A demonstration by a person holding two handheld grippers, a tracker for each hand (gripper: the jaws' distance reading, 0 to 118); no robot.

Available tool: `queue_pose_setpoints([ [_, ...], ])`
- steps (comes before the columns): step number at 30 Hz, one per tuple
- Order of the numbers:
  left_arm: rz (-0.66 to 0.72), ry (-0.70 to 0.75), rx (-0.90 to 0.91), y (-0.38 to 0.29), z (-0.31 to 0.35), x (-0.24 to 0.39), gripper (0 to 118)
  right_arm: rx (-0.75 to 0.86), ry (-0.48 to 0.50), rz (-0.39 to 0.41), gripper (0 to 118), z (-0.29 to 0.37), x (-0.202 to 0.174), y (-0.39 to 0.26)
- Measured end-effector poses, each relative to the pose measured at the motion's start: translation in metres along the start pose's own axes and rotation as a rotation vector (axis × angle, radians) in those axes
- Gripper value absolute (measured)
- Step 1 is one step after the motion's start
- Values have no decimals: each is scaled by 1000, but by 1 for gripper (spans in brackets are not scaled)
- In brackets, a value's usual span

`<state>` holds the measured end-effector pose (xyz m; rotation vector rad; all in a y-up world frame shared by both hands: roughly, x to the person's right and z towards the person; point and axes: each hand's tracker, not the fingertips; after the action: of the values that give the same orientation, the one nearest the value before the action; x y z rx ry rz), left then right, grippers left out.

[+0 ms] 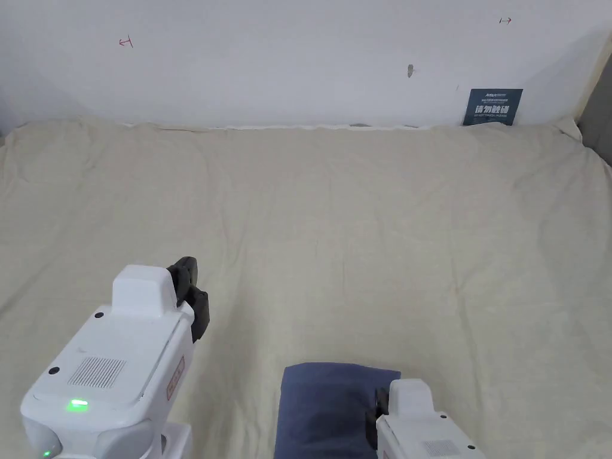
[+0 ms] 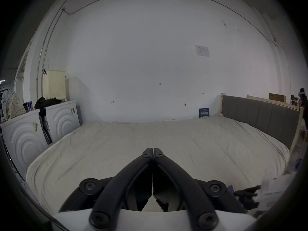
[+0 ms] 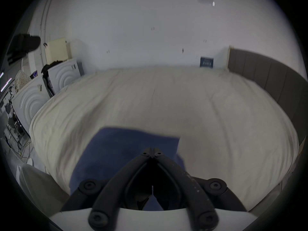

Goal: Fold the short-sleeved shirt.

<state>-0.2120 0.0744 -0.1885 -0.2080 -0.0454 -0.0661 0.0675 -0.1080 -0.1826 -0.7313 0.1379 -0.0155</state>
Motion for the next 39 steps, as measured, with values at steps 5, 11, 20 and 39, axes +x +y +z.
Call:
queue_pose_setpoints([
  [5, 71, -65, -113, -24, -15, -7, 0, -45, 18, -118, 1, -21, 4, -25],
  [11, 318, -216, -459, -63, -45, 2, 51, -63, 36, -25, 1, -14, 6, -15],
  [20, 463, -329, -841, -139, -98, 32, 118, -60, 51, -48, 1, -17, 10, -18],
  [39, 466, -400, -831, -121, -102, 22, 18, 37, 68, 39, 2, 21, 9, 30],
])
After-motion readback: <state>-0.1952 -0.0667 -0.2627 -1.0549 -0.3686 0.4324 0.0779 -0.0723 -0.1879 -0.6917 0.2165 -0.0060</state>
